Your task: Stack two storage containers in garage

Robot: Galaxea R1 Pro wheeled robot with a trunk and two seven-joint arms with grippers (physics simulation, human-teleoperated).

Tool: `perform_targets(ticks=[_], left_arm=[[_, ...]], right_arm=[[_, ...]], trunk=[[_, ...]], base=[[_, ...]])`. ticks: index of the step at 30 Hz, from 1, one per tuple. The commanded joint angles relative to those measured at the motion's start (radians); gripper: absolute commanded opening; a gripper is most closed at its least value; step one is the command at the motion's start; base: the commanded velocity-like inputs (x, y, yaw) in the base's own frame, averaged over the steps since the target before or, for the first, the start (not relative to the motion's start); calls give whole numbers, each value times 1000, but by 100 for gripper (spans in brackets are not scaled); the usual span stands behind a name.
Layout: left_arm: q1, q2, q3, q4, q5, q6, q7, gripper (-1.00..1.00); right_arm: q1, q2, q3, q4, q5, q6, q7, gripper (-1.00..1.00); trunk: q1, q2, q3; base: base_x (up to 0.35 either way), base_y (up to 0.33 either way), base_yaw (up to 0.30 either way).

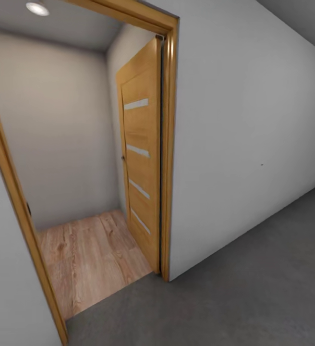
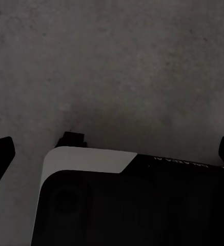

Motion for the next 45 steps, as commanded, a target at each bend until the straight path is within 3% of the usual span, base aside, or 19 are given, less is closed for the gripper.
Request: perform_targets(ticks=[1,8,24,45], left_arm=[[-1,0,-9,1,10,-3,-1,100],[-1,0,-9,1,10,-3,-1,100],[-1,-2,-10,2,9,-3,0,100],[-1,-2,-10,2,8,-3,3,100]], right_arm=[[-1,-2,8,3,-7,-8,-1,100],[-1,-4,8,3,-5,-12,-1,100],[-1,-3,8,3,-8,-5,-2,100],[-1,-6,10,3,-4,-5,1,100]], trunk=[[1,-1,-1],[1,-1,-1],[1,-1,-1],[1,-1,-1]], base=[[324,0,0],[324,0,23],[324,0,232],[324,0,7]])
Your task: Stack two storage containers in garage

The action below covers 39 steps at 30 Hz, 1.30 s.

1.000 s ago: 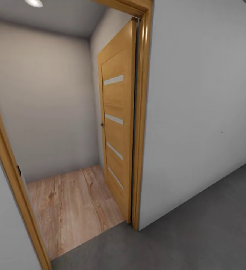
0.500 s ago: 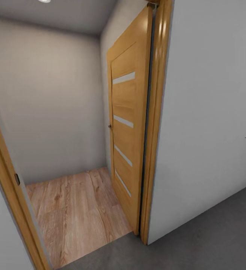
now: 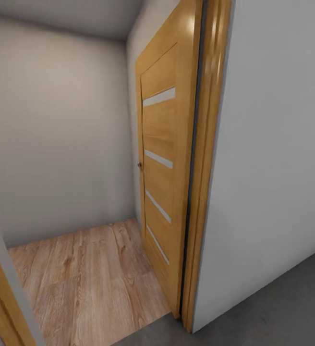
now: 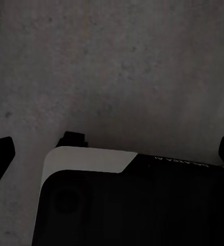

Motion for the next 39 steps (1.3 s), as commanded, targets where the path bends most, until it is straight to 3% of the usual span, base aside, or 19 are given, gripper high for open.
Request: perform_targets(ticks=[1,9,39], left_arm=[[-1,0,-9,1,10,-3,-1,100],[-1,0,-7,1,11,-4,-1,100],[-1,2,-7,1,11,-11,-1,100]], right_arm=[[-1,1,8,3,-8,-6,-2,100],[-1,0,7,3,-9,-6,-4,100],[-1,0,7,3,-10,-6,-6,100]], trunk=[[1,-1,-1],[1,-1,-1],[1,-1,-1]], base=[[324,0,0],[324,0,88],[324,0,268]])
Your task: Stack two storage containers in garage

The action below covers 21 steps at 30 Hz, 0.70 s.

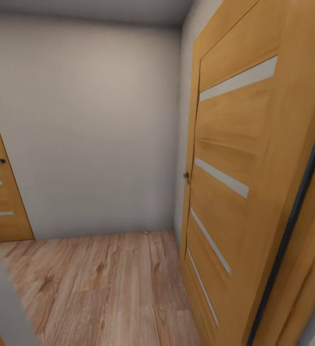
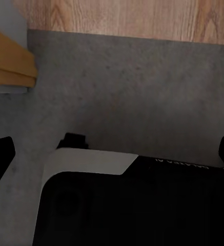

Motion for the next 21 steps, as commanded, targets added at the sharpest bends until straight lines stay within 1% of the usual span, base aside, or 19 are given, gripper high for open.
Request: perform_targets(ticks=[1,2,5,12,15,21], left_arm=[[-1,0,-8,2,9,-5,-1,100],[-1,0,-8,2,8,-7,-1,100],[-1,-1,-8,2,8,-12,-1,100],[-1,-4,-8,2,8,-14,0,100],[-1,-5,-8,2,8,-13,-1,100],[-1,-5,-8,2,5,-11,-1,100]], right_arm=[[-1,0,8,3,-8,-6,-2,100],[-1,0,8,3,-8,-6,-1,100],[-1,-1,8,3,-8,-6,-2,100],[-1,-1,8,3,-8,-8,-2,100],[-1,-2,8,3,-8,-7,-2,100],[-1,-1,8,3,-8,-6,-2,100]], trunk=[[1,-1,-1],[1,-1,-1],[1,-1,-1],[1,-1,-1],[1,-1,-1],[1,-1,-1]], base=[[324,0,269],[324,0,269],[109,0,269],[22,0,265],[81,-56,129],[212,-161,25]])
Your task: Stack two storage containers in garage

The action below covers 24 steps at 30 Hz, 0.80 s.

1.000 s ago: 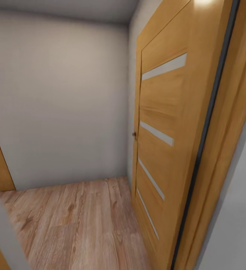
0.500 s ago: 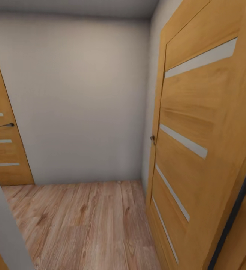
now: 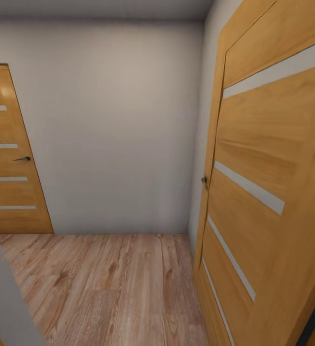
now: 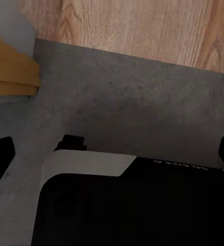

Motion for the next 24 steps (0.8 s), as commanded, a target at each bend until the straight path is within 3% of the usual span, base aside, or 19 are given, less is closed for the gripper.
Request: perform_targets(ticks=[1,12,24], left_arm=[[-1,0,-8,2,9,-4,-1,100],[-1,1,-7,2,12,-7,-1,100],[-1,2,-7,2,14,-8,-1,100]], right_arm=[[-1,1,8,3,-8,-6,-1,100],[-1,2,8,3,-8,-7,-1,100],[-1,0,8,3,-8,-7,-1,100]], trunk=[[0,-1,-1],[0,-1,-1],[0,-1,-1]], base=[[236,-183,6],[172,-130,12],[8,-5,194]])
